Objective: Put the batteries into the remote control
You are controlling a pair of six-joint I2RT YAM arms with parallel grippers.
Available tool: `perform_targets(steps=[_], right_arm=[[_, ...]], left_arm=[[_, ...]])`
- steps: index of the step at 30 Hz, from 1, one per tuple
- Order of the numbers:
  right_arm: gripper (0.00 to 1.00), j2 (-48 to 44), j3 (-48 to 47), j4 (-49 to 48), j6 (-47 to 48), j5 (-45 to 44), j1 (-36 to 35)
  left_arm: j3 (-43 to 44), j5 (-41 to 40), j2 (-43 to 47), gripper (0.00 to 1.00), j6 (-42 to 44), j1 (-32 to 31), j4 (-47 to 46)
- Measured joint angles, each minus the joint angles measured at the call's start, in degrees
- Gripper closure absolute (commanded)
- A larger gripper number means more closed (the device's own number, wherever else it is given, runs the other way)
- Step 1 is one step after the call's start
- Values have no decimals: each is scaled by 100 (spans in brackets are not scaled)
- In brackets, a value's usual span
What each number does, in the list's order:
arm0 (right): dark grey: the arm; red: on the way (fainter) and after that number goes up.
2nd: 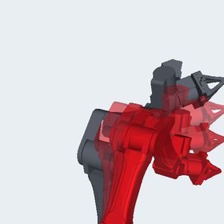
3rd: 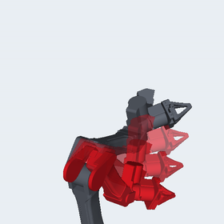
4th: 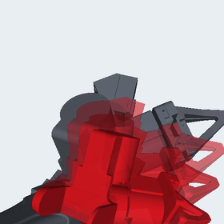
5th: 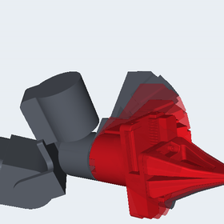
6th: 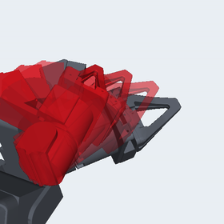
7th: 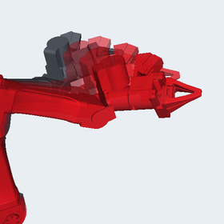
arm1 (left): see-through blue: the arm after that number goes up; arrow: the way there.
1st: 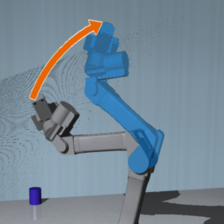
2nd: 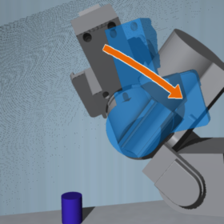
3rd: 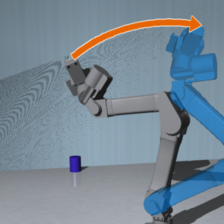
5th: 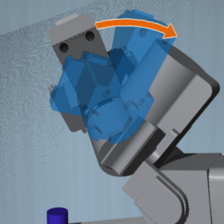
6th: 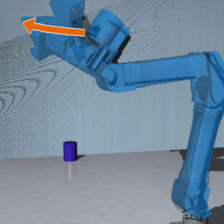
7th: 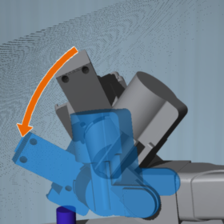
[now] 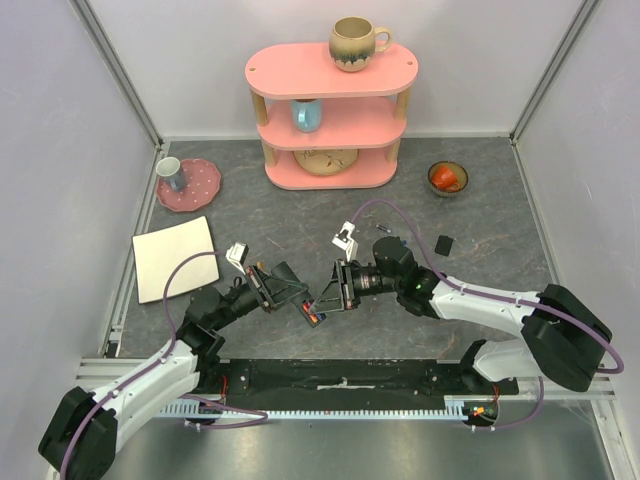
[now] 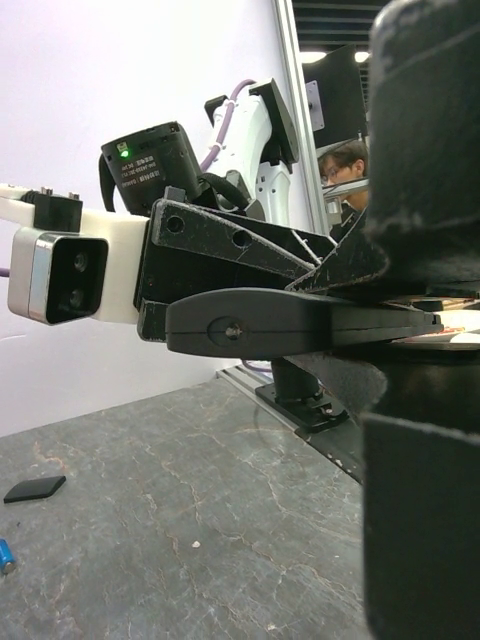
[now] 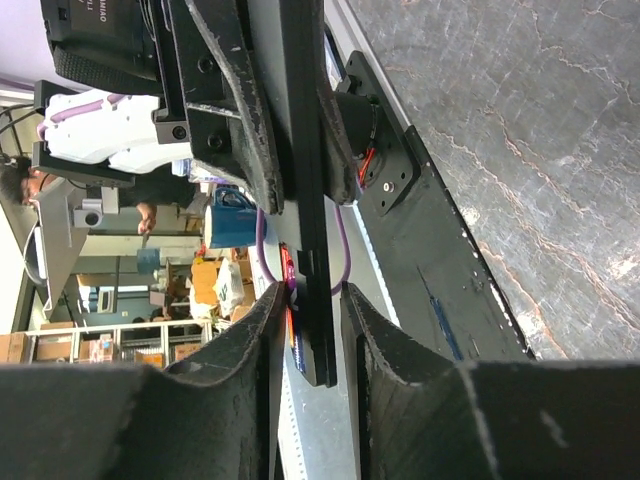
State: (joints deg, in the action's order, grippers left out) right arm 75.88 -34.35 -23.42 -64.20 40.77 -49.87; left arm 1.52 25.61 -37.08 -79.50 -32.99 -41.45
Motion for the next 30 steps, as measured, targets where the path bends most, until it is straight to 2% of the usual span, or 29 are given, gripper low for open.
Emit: perform_targets(steps=[2, 3, 5, 6, 9, 14, 18, 21, 24, 27, 30], right_arm=[[69, 13, -26, 17, 33, 4, -9], [67, 28, -31, 17, 35, 13, -13], [56, 66, -31, 15, 37, 31, -15], [44, 81, -31, 17, 35, 35, -15], [34, 87, -33, 63, 39, 33, -2], [30, -136, -238, 671, 299, 35, 282], [30, -656, -756, 1582, 846, -4, 1226], [31, -946, -1316, 2557, 1641, -855, 2013], [30, -931, -1637, 3357, 2286, -2509, 2492], [31, -568, -1582, 3864, 2583, -4030, 2815], [32, 33, -1362, 4144, 2640, -5093, 3296]], left_arm=[[2, 0, -4, 98, 4, 0, 33], [2, 0, -4, 98, 13, 0, 55], [0, 2, -4, 98, 24, 0, 111], [2, 2, -4, 98, 31, 0, 120], [2, 2, 0, 98, 31, 0, 87], [2, 0, 0, 98, 42, 0, 90], [2, 0, 7, 98, 85, 0, 107], [2, 0, 46, 98, 105, 0, 111], [2, -2, 116, 98, 120, 0, 109], [2, 0, 164, 98, 122, 0, 109], [2, 0, 260, 98, 131, 0, 118]])
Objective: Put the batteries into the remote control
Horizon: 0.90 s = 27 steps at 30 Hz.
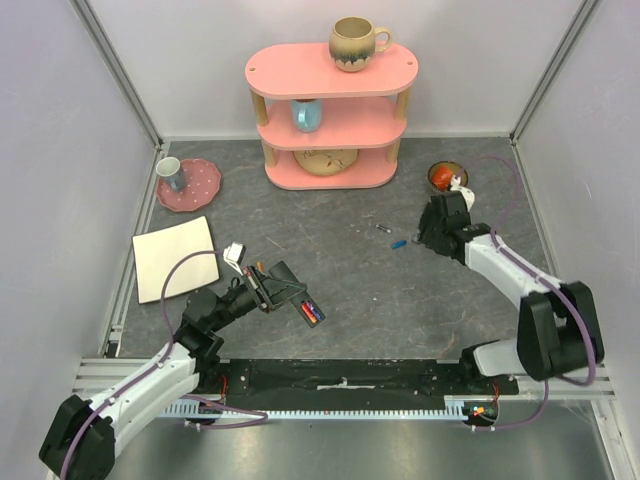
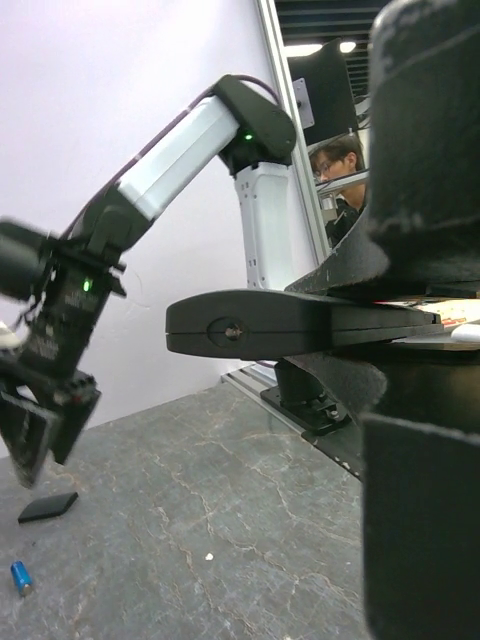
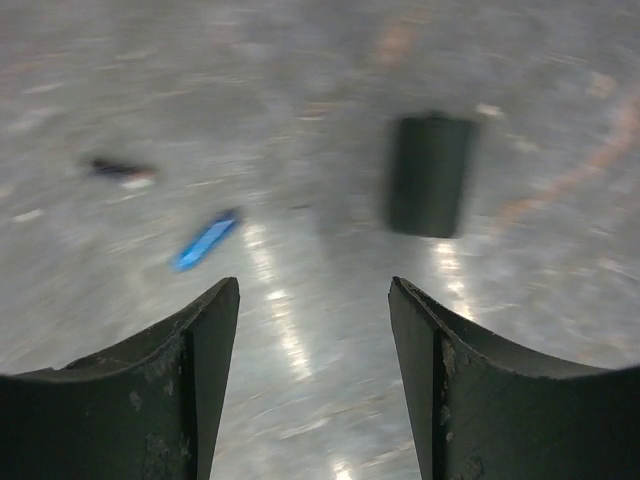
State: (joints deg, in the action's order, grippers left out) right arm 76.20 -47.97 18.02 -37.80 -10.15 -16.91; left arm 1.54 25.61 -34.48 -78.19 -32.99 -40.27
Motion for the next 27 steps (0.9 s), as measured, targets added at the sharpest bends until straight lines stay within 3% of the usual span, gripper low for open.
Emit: perform_targets(steps=[5, 12, 20, 27], right_arm=[[32, 796, 66, 284, -4, -1001, 494], [32, 1508, -485, 446, 195, -1464, 516], [30, 2002, -603, 448, 564, -1388, 671], [35, 2140, -723, 278, 802, -922, 868]], left_arm=[[0, 0, 236, 98, 101, 0, 39], [0, 0, 341, 98, 203, 0, 76], [0, 4, 363, 98, 212, 0, 72], [0, 7, 380, 98, 216, 0, 70]])
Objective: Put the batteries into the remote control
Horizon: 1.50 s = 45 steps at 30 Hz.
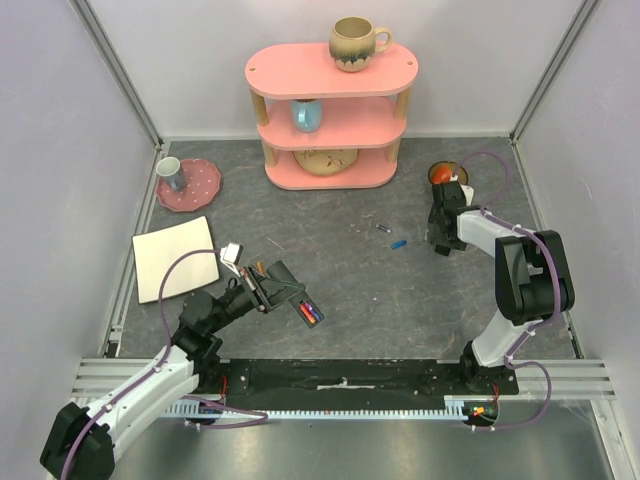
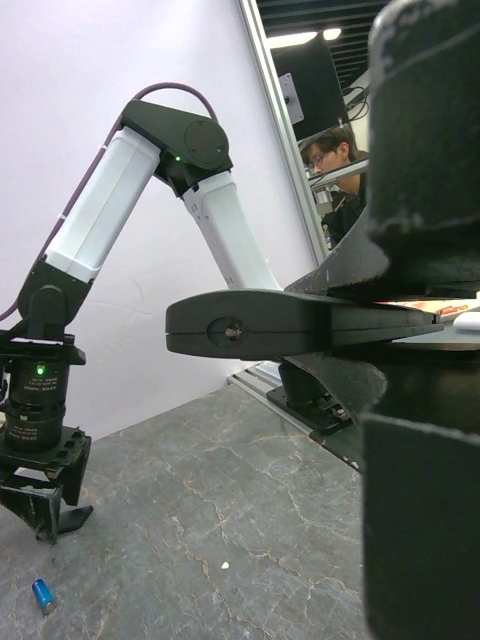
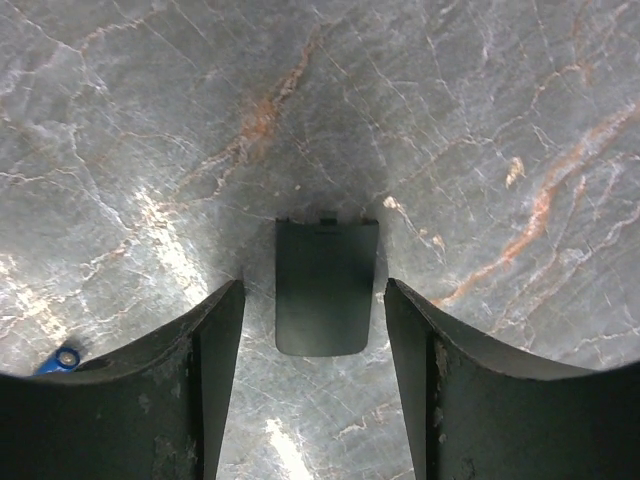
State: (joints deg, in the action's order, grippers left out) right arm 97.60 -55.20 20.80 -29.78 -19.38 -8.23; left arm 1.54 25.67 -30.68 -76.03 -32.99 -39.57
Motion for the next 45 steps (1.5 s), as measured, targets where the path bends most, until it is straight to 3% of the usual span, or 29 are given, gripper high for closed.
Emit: perform_targets(steps=[13, 20, 29, 39, 45], right_arm=[[41, 59, 111, -533, 90, 570, 212], [36, -74, 345, -824, 153, 619, 208], [50, -175, 492, -955, 254, 704, 267], [77, -216, 518, -927, 280, 772, 317], [81, -723, 848, -498, 249, 1161, 179]], left_arm=[[0, 0, 7, 98, 68, 0, 4], [0, 0, -9, 98, 74, 0, 4], [0, 17, -271, 98, 103, 0, -81], [0, 37, -470, 98, 111, 0, -258], [0, 37, -490, 98, 116, 0, -280]])
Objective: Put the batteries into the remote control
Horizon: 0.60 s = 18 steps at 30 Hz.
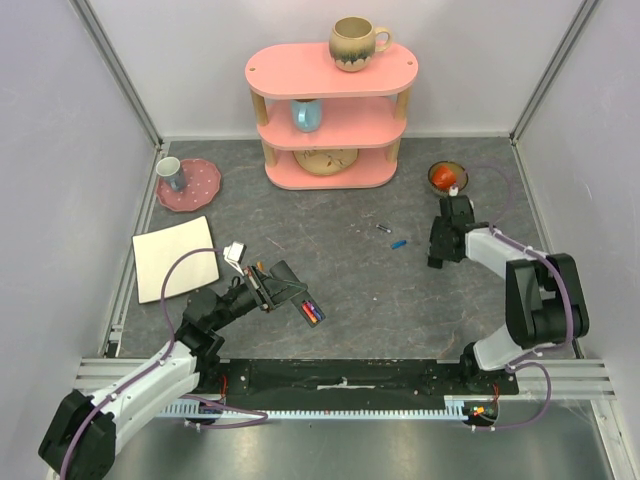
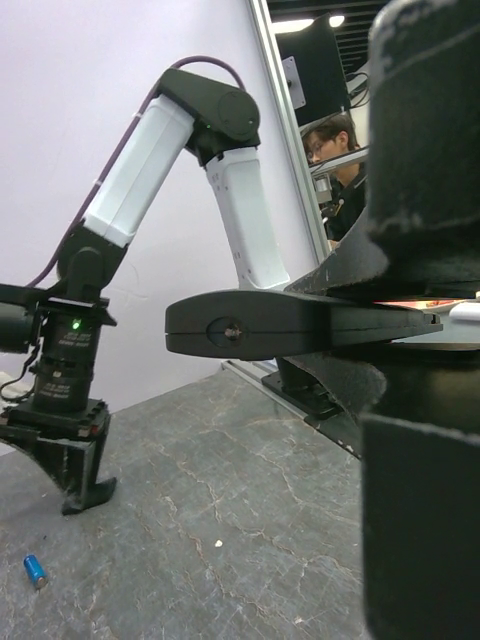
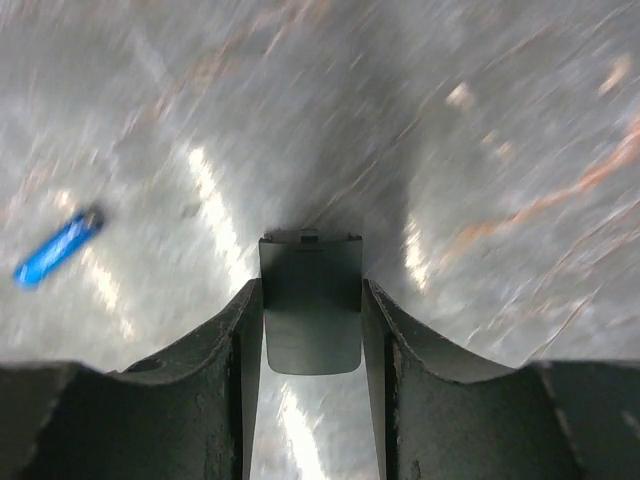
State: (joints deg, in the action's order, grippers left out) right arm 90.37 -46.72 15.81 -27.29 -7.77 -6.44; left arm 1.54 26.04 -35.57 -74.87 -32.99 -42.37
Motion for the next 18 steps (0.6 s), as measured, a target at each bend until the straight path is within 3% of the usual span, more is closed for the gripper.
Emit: perform_targets(steps=[4, 11, 13, 18], right_arm=[[83, -612, 170, 588, -37, 151, -625], [100, -2302, 243, 1064, -173, 551, -2015], [100, -2638, 190, 1276, -170, 675, -2264], [100, -2647, -597, 2173, -133, 839, -2957]], left_arm=[[0, -7, -133, 98, 48, 0, -31], [0, -59, -645, 98, 111, -4, -144], [0, -90, -846, 98, 133, -4, -192], [2, -251, -1714, 98, 140, -20, -662]])
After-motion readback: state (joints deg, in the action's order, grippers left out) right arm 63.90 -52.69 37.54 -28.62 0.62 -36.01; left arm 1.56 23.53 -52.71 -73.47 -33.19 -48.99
